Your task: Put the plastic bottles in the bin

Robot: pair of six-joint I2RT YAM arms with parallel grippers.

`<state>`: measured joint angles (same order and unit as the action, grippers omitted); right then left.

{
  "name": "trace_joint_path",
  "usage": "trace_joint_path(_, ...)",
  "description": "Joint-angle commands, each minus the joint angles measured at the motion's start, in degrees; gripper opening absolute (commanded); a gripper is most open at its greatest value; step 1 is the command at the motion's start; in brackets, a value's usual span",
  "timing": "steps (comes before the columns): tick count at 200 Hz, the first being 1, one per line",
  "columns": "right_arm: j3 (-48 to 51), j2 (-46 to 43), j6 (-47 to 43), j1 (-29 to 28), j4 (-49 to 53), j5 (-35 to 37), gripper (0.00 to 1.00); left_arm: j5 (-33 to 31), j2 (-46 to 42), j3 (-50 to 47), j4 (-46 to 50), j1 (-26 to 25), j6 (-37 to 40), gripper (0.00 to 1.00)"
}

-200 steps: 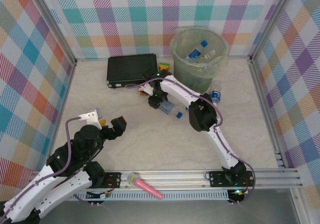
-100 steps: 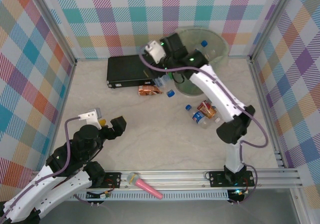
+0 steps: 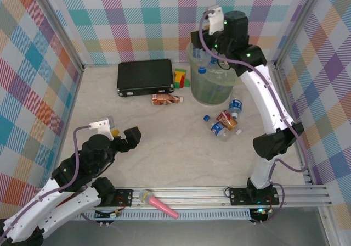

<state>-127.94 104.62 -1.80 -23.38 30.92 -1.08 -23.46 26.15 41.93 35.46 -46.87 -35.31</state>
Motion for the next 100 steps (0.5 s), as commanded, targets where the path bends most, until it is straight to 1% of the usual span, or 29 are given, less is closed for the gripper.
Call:
trace_joint_path(1, 0.23, -0.77, 3.41, 2.82, -9.68, 1.88, 0.53, 0.26, 0.54, 2.39, -1.56, -0.59, 0.52, 1.0)
trace_joint_path(45, 0.49, 3.71, 3.87, 7.47, -18.58, 6.45, 0.54, 1.18, 2.13, 3.31, -2.89, -0.6, -0.02, 1.0)
trace_joint_path(75, 3.0, 6.64, 3.1, 9.24, -26.39, 8.72, 0.53, 1.9, 3.83, 4.32, -2.82, -0.56, 0.58, 1.0)
trace_joint_path(100, 3.17, 9.78, 2.21, 10.43, -30.6, 11.58, 0.54, 2.33, 5.15, 5.23, -2.99, -0.61, 0.79, 1.0)
